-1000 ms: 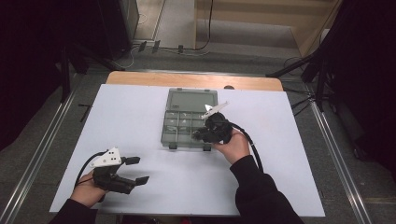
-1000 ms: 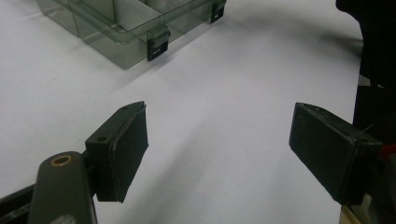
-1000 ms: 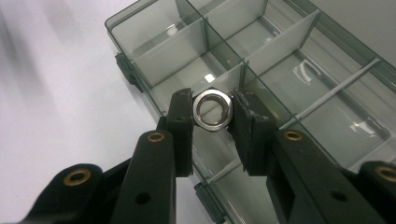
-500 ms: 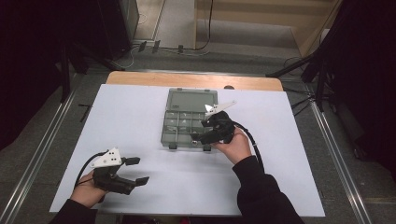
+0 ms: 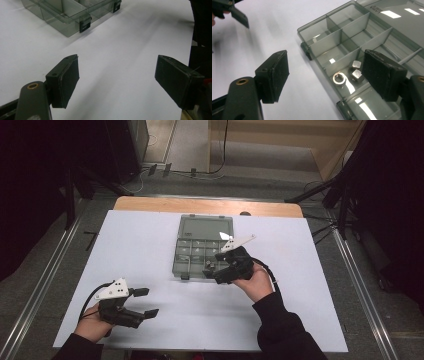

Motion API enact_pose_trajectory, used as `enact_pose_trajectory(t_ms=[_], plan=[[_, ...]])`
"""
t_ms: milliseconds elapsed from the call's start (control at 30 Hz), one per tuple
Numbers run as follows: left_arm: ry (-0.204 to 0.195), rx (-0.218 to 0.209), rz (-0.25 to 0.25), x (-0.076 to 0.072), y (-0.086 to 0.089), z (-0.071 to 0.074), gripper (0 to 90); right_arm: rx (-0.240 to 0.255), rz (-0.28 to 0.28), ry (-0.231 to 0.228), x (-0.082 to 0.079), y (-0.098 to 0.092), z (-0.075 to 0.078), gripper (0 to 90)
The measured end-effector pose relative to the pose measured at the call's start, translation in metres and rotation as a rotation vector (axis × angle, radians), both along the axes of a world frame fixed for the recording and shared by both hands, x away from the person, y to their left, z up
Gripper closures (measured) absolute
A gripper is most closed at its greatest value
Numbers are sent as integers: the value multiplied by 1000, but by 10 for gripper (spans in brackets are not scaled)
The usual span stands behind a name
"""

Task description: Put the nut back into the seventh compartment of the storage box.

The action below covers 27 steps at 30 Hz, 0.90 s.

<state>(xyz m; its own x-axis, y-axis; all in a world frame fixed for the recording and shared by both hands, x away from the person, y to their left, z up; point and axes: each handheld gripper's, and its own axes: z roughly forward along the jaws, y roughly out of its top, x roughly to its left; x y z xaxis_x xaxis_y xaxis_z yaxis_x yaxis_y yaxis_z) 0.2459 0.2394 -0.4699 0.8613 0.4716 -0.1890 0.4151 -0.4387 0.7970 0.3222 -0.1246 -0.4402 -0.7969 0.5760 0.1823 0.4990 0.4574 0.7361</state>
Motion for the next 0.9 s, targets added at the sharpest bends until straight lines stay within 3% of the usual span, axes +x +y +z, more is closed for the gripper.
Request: enact_pose_trajectory(t_ms=[167,400,500,700,900], plan=[[-5,2,0,-1,0,1,198,-20,37,22,-12,-1,-2,217],[-12,-2,-1,-2,0,1,198,3,61,43,-29,-5,-8,224],[-9,-3,0,-1,0,1,198,16,68,37,-34,-11,-11,222],[-16,-2,-2,-1,1,1,198,32,79,69,-40,-25,-12,240],[-13,-7,6,-2,2,2,198,20,53,28,-52,-47,-13,230]])
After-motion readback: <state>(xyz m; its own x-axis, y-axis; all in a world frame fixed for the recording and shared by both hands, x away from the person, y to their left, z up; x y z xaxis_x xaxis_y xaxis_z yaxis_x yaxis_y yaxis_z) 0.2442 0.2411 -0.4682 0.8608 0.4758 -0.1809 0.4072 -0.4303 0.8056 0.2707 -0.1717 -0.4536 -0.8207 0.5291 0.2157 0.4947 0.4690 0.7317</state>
